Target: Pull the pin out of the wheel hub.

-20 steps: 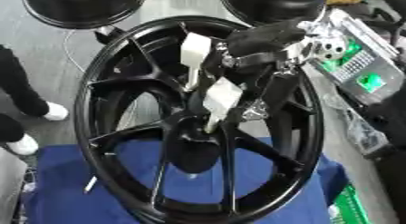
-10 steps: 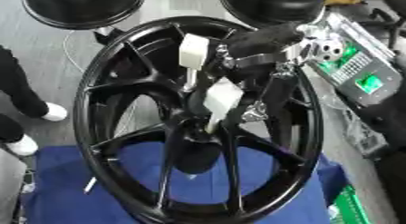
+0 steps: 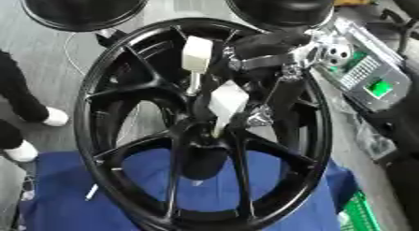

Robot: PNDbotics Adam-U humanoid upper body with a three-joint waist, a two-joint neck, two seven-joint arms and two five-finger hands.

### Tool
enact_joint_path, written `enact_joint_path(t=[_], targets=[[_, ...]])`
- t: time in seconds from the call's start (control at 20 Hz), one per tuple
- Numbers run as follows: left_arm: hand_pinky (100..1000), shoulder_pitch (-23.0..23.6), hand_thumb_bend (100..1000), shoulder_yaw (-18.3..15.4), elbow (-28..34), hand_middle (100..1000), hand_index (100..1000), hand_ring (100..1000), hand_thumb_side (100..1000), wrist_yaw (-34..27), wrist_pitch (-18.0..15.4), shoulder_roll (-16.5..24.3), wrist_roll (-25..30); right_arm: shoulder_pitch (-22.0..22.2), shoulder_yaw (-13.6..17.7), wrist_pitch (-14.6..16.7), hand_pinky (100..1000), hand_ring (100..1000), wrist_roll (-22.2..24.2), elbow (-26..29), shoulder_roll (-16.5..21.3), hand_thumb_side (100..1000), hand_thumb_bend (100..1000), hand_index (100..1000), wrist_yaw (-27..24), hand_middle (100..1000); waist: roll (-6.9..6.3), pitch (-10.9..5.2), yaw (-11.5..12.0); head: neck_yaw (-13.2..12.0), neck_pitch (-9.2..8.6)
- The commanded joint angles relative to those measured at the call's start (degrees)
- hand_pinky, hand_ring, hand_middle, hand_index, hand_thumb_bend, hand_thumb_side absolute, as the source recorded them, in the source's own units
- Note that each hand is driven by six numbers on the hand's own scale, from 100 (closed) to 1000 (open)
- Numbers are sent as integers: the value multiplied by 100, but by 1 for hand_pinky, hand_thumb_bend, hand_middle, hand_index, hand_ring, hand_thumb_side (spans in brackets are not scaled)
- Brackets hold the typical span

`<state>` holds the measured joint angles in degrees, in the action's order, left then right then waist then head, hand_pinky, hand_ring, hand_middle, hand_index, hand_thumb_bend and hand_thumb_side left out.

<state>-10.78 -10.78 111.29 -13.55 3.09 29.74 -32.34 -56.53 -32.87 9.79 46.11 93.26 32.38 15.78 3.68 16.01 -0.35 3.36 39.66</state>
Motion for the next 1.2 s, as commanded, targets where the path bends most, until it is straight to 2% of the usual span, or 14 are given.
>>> enact_joint_path(t=[0.05, 0.3, 0.35, 0.4, 0.45, 0.5, 0.75, 0.9, 1.0, 1.1, 1.2], targets=[[806, -12, 147, -32, 115, 753, 771, 747, 680, 60, 13, 147, 2, -188, 123, -83, 735, 502, 59, 210, 180, 100, 135, 700, -63, 561, -12, -124, -24, -6, 12], [807, -1, 144, -45, 95, 752, 771, 748, 680, 76, 30, 167, 18, -275, 235, -238, 727, 490, 284, 373, 291, 100, 140, 679, -89, 541, 28, -182, -57, 9, 65], [807, -2, 143, -45, 88, 751, 771, 748, 681, 83, 38, 166, 32, -284, 258, -270, 727, 487, 346, 399, 318, 100, 115, 676, -123, 539, 36, -199, -55, 21, 84], [808, -2, 144, -45, 83, 751, 771, 748, 681, 89, 46, 165, 46, -294, 290, -301, 727, 487, 394, 426, 343, 100, 142, 677, -167, 538, 45, -216, -54, 32, 99], [808, -1, 145, -50, 78, 751, 771, 748, 681, 92, 51, 163, 55, -309, 336, -333, 728, 485, 415, 461, 370, 100, 100, 676, -220, 538, 54, -235, -56, 45, 110], [808, 3, 145, -55, 74, 751, 771, 748, 681, 94, 55, 163, 57, -323, 380, -365, 726, 484, 414, 505, 406, 100, 137, 677, -290, 536, 65, -254, -60, 52, 126], [808, 64, 147, -72, 38, 750, 769, 747, 684, 113, 76, 187, 48, -470, 653, -550, 730, 478, 351, 849, 725, 100, 175, 671, -651, 530, 129, -349, -132, 31, 178], [807, 102, 146, -86, 25, 750, 769, 746, 683, 124, 80, 207, 37, -532, 864, -671, 738, 483, 205, 1147, 1042, 100, 228, 671, -826, 533, 148, -404, -200, -62, 230], [807, 148, 147, -110, 18, 750, 769, 746, 683, 133, 79, 222, 11, -477, 1032, -752, 739, 476, 50, 1351, 1283, 100, 217, 672, -915, 534, 155, -428, -257, -137, 263], [807, 184, 147, -130, 11, 750, 769, 746, 682, 140, 81, 225, -24, -291, 1266, -875, 744, 469, -236, 1562, 1604, 100, 199, 675, -1164, 535, 159, -440, -303, -182, 296], [807, 227, 146, -153, 9, 749, 769, 745, 681, 149, 79, 238, -69, 52, 1565, -992, 753, 474, -546, 1849, 2104, 100, 229, 675, -1359, 537, 160, -436, -340, -237, 329]])
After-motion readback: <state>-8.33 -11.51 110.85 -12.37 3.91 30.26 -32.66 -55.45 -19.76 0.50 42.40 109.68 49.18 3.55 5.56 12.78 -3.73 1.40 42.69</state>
